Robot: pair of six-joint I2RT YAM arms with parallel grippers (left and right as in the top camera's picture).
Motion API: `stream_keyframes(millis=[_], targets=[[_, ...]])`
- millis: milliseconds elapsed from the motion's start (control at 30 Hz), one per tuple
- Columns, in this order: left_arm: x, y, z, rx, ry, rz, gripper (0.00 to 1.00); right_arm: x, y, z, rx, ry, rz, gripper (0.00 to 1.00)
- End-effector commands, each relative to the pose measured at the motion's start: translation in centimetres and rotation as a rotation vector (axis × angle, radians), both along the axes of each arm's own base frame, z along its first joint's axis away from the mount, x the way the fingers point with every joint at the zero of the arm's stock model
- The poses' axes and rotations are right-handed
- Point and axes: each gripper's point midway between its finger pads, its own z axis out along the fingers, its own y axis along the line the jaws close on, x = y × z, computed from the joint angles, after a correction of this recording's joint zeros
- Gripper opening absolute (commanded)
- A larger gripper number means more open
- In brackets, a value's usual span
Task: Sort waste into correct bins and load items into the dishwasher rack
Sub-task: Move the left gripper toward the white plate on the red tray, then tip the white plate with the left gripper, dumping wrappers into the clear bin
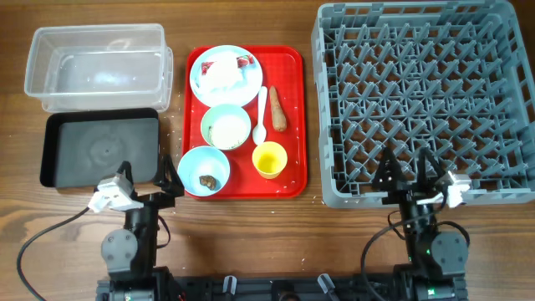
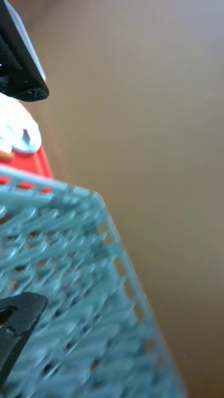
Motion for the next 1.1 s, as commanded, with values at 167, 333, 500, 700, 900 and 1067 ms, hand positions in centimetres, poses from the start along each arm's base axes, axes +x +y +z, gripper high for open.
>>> stream_keyframes(millis=[167,333,500,700,900,1067], targets=[[-0.9,-2.8,6.2,0.079,-0.226,-0.154,1.0,-1.8,3.6,4.6,-0.288,-0.153,0.169,1.0],[-1.0,-4.6,12.9,0.241,-0.264,-0.246,1.0,-1.5,4.4,9.4,-0.436,-0.118,0.199,1.0],[3.9,-6.8,15.1,0.32,-0.075,-0.433,1.0,0.8,4.6,10.9,-0.45,0.049,0.24,1.0],[14.3,-10.1,16.4,0.246,0.116,-0.676,1.0,2.9,4.9,9.5,-0.443,0.24,0.295,1.0],[24.1,-15.0,8.9,0.518,0.454,-0.773,1.0,3.7,5.0,5.2,-0.387,0.426,0.328,1.0],[26.6,-15.3,-3.2,0.582,0.734,-0.745,1.0,4.3,5.0,2.3,-0.205,0.589,0.32,1.0]])
